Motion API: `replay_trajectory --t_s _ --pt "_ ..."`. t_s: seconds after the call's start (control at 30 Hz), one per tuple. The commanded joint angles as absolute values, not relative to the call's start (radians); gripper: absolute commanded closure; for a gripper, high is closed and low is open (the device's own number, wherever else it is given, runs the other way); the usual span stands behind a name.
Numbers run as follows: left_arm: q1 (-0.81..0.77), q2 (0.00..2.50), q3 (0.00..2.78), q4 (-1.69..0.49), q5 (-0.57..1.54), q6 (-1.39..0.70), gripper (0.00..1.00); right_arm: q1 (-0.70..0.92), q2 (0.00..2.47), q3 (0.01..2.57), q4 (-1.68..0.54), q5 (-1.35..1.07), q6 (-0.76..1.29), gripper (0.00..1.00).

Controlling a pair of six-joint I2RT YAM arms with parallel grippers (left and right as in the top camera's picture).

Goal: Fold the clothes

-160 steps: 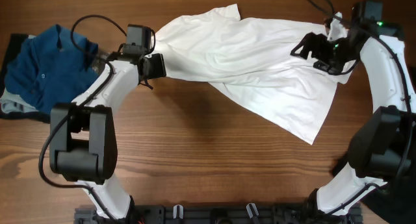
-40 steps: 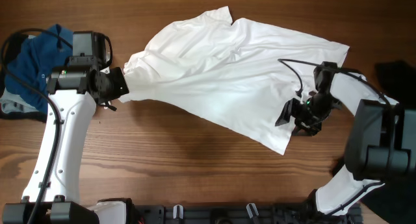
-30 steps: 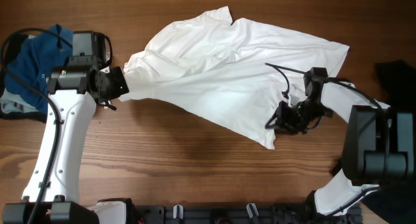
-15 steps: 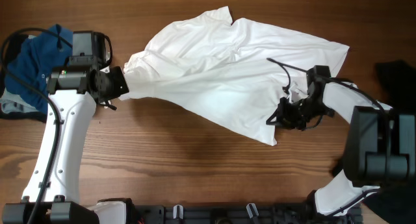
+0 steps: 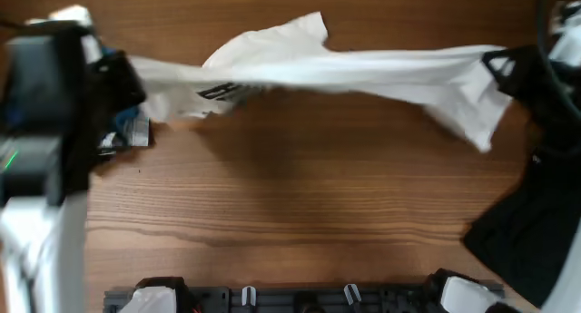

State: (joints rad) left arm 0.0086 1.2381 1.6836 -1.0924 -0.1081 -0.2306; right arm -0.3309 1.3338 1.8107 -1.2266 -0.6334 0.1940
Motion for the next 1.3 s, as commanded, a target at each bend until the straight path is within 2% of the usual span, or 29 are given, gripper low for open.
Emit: replay_trajectory --t_s 0.0,0.2,0.4,0.67,0.8,0.93,1.07,1.17,1.27 --pt "0.015 1.112 1.857 -1.093 -0.143 -0.213 0.96 -0.334 1.301 2.029 -1.307 -0.534 0.263 0.96" --pt "0.015 0.995 2.042 -1.090 -0.229 -0.156 0.96 -0.334 1.274 2.301 -1.458 -0.496 0.298 0.96" --pt "0.015 0.959 2.073 -1.106 -0.260 -0.134 0.96 -0.334 1.273 2.394 -1.516 -0.493 0.296 0.96" --pt "0.015 1.179 2.073 -1.114 -0.277 -0.073 0.96 -0.333 1.439 2.394 -1.479 -0.456 0.296 0.96" --pt "0.015 1.395 2.073 -1.032 -0.126 -0.032 0.96 -0.333 1.598 2.394 -1.356 -0.587 0.296 0.96" --pt "0.009 1.592 2.115 -0.783 -0.083 -0.027 0.96 -0.335 1.725 2.394 -1.014 -0.796 0.368 0.96" --pt "0.007 1.658 2.312 -0.684 -0.083 -0.002 0.96 -0.363 1.752 2.394 -0.736 -0.867 0.486 0.96" --pt "0.007 1.659 2.439 -0.692 -0.087 -0.003 0.96 -0.391 1.747 2.395 -0.695 -0.886 0.500 0.96" --pt "0.007 1.648 2.507 -0.805 -0.087 -0.003 0.96 -0.400 1.745 2.395 -0.788 -0.892 0.447 0.96"
